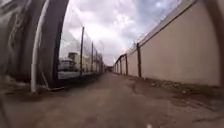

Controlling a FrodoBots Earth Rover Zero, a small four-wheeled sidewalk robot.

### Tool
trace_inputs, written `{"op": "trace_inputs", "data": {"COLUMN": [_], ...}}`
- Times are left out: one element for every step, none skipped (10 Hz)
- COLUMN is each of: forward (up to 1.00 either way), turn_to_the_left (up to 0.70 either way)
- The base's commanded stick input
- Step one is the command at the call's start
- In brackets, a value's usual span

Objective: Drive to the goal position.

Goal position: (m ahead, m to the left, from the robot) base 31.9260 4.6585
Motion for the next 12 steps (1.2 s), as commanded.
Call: {"op": "trace_inputs", "data": {"forward": [0.7, 0.7, 0.7, 0.7, 0.7, 0.7, 0.7, 0.7, 0.7, 0.7, 0.7, 0.7], "turn_to_the_left": [0.0, 0.0, 0.0, 0.0, 0.0, 0.0, 0.0, 0.0, 0.1, 0.27, 0.0, 0.0]}}
